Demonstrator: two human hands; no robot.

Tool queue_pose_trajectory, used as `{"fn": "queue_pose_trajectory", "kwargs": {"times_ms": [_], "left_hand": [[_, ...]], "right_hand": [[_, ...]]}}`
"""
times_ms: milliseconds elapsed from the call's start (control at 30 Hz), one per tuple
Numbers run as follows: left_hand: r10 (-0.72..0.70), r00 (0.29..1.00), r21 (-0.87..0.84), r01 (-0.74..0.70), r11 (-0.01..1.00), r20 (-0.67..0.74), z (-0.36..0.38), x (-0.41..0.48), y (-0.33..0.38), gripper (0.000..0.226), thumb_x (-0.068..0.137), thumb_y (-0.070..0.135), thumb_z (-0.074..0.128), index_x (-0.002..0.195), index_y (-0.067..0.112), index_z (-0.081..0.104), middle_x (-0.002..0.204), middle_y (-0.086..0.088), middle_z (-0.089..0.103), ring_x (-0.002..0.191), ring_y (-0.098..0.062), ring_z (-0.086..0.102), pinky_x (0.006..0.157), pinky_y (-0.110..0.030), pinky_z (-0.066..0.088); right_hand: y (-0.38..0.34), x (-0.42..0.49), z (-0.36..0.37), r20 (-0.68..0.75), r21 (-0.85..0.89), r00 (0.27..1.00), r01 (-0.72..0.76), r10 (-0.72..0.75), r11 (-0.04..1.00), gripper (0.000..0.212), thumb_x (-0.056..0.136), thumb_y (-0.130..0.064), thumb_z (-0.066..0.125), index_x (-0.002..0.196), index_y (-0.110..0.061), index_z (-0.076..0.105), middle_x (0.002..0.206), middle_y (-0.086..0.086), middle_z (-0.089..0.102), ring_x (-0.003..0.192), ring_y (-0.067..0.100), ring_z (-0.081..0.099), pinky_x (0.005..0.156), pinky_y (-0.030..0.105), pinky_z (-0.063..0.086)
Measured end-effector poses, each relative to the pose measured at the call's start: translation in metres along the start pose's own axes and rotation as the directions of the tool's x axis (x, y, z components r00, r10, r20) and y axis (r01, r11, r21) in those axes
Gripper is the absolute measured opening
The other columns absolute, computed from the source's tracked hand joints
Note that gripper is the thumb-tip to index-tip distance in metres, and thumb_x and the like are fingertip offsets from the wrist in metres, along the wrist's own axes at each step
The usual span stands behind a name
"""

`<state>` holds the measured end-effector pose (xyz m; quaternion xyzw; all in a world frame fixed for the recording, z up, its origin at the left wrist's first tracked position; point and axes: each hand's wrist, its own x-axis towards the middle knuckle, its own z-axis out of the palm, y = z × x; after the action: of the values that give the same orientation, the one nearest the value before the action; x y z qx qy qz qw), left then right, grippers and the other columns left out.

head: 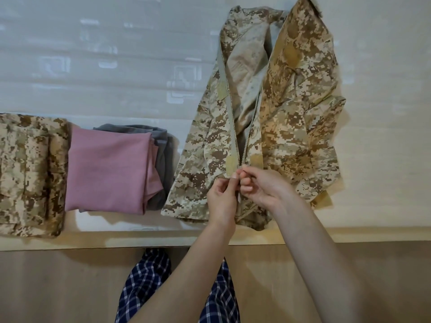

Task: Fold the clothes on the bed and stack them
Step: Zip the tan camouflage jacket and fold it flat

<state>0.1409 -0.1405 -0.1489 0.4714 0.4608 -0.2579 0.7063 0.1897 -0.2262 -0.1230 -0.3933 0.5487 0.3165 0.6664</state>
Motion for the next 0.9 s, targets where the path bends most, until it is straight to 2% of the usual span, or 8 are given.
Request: {"fn": "queue_pose_trajectory", "kwargs": {"times_ms": [100,200,367,467,567,767,867,900], "left_hand": [[0.017,1.000,0.029,-0.017,0.999,0.004,-0.006,-0.005,-0.005,0.019,0.091,0.023,0.062,0.089,0.005,0.063,0.080,-0.010,0.064,0.071,-0.017,0.057,0.072,-0.035,0.048],[0.060,0.998,0.048,-0.060,0.997,0.002,-0.012,-0.005,-0.006,0.025,0.091,0.023,0.062,0.094,-0.001,0.061,0.096,-0.023,0.067,0.089,-0.029,0.064,0.088,-0.042,0.050],[0.145,0.989,0.068,-0.145,0.987,0.011,-0.016,-0.002,-0.003,0.024,0.091,0.020,0.061,0.095,-0.003,0.059,0.091,-0.018,0.070,0.085,-0.021,0.069,0.076,-0.025,0.057],[0.191,0.982,0.116,-0.191,0.975,0.006,-0.020,-0.002,-0.003,0.022,0.091,0.022,0.061,0.094,0.000,0.060,0.093,-0.017,0.069,0.089,-0.023,0.068,0.080,-0.028,0.056],[0.219,0.975,0.157,-0.223,0.962,0.043,-0.021,-0.002,-0.003,0.020,0.092,0.024,0.060,0.093,0.004,0.059,0.092,-0.014,0.067,0.090,-0.024,0.067,0.085,-0.034,0.055],[0.157,0.988,0.098,-0.156,0.983,-0.004,-0.016,-0.004,-0.004,0.017,0.093,0.022,0.059,0.083,0.009,0.055,0.079,-0.005,0.059,0.077,-0.016,0.058,0.075,-0.029,0.053],[0.099,0.994,0.045,-0.098,0.994,-0.034,-0.014,-0.003,-0.003,0.017,0.093,0.021,0.059,0.083,0.008,0.054,0.078,-0.006,0.057,0.075,-0.015,0.057,0.075,-0.029,0.054],[0.078,0.997,0.023,-0.078,0.997,-0.023,-0.017,-0.002,-0.003,0.018,0.093,0.020,0.059,0.082,0.008,0.053,0.077,-0.006,0.056,0.072,-0.014,0.057,0.074,-0.028,0.054]], "right_hand": [[0.007,0.000,-0.007,-0.031,-0.251,0.995,0.083,-0.094,0.964,0.022,0.092,-0.010,0.056,0.076,0.001,0.065,0.053,0.003,0.058,0.041,0.009,0.049,0.038,0.018,0.036],[0.014,-0.001,-0.015,-0.002,-0.627,0.930,0.284,-0.366,0.725,0.009,0.088,-0.014,0.063,0.080,-0.011,0.065,0.063,0.003,0.068,0.049,0.011,0.061,0.048,0.023,0.047],[0.018,-0.008,-0.016,0.228,-0.754,0.755,0.536,-0.615,0.379,0.010,0.080,-0.019,0.072,0.088,-0.019,0.067,0.066,-0.005,0.069,0.057,0.004,0.066,0.056,0.016,0.052],[0.020,-0.012,-0.016,0.350,-0.832,0.662,0.545,-0.662,0.105,0.021,0.078,-0.021,0.076,0.097,-0.014,0.072,0.083,-0.006,0.069,0.065,0.003,0.063,0.069,0.016,0.054],[0.015,-0.013,-0.017,0.529,-0.795,0.500,0.574,-0.686,-0.194,0.010,0.084,-0.011,0.068,0.093,-0.007,0.072,0.087,0.003,0.069,0.075,0.011,0.061,0.075,0.025,0.053],[0.015,-0.002,-0.015,0.546,-0.766,0.438,0.606,-0.714,-0.214,0.006,0.089,-0.008,0.062,0.089,-0.006,0.067,0.088,0.002,0.063,0.075,0.011,0.055,0.072,0.022,0.048],[0.023,0.006,-0.012,0.494,-0.794,0.450,0.582,-0.744,-0.175,0.006,0.089,-0.009,0.060,0.091,-0.007,0.066,0.091,0.001,0.060,0.080,0.011,0.052,0.076,0.028,0.048],[0.024,0.008,-0.013,0.513,-0.800,0.442,0.557,-0.736,-0.223,0.006,0.090,-0.012,0.060,0.092,-0.009,0.065,0.095,0.000,0.060,0.087,0.012,0.052,0.081,0.031,0.047]]}}
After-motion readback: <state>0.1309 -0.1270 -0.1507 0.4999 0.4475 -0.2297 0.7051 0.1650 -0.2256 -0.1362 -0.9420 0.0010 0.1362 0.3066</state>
